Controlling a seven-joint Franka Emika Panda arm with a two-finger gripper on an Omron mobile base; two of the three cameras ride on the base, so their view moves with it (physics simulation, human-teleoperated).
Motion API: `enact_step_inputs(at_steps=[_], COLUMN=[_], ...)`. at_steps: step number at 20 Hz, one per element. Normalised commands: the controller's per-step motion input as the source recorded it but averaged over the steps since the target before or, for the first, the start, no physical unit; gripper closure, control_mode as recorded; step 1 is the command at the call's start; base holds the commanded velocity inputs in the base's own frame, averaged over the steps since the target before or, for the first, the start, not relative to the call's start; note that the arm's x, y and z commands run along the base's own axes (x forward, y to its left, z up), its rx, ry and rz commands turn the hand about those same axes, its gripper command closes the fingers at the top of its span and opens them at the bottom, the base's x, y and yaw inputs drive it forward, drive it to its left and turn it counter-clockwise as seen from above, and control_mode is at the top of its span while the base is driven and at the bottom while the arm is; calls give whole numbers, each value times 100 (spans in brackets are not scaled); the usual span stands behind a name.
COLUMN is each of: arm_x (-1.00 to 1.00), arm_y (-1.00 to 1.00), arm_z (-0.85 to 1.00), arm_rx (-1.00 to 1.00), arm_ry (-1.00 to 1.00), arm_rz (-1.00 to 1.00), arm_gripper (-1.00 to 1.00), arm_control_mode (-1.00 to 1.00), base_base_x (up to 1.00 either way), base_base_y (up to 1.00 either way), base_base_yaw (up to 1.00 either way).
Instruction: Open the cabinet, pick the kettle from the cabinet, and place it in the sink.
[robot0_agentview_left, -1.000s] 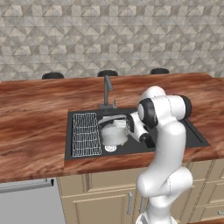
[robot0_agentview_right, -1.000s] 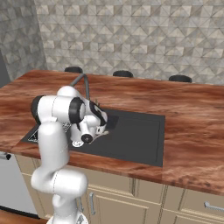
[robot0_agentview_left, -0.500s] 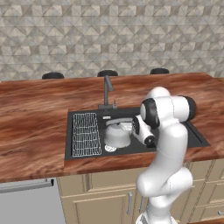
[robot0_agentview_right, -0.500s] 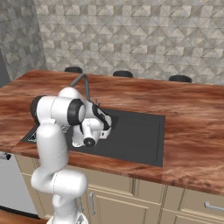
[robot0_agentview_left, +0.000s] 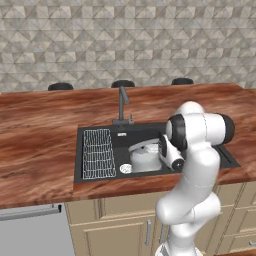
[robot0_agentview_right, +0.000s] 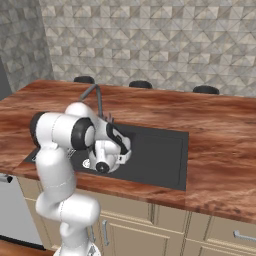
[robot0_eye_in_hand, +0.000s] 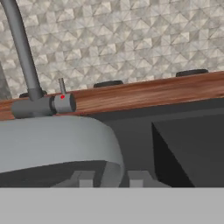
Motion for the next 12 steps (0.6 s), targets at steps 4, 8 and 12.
enact_step_inputs(at_steps=[4, 8, 12], arm_x=[-50, -46, -31], arm_y=[29, 40, 47], arm_z=[-10, -11, -7], arm_rx=[-4, -1, 0], arm_ry=[0, 0, 0], arm_rz=[-25, -28, -27], arm_gripper=[-100, -100, -100], arm_control_mode=[-100, -100, -100], base_base_x=[0, 0, 0], base_base_y=[0, 0, 0], base_base_yaw=[0, 0, 0])
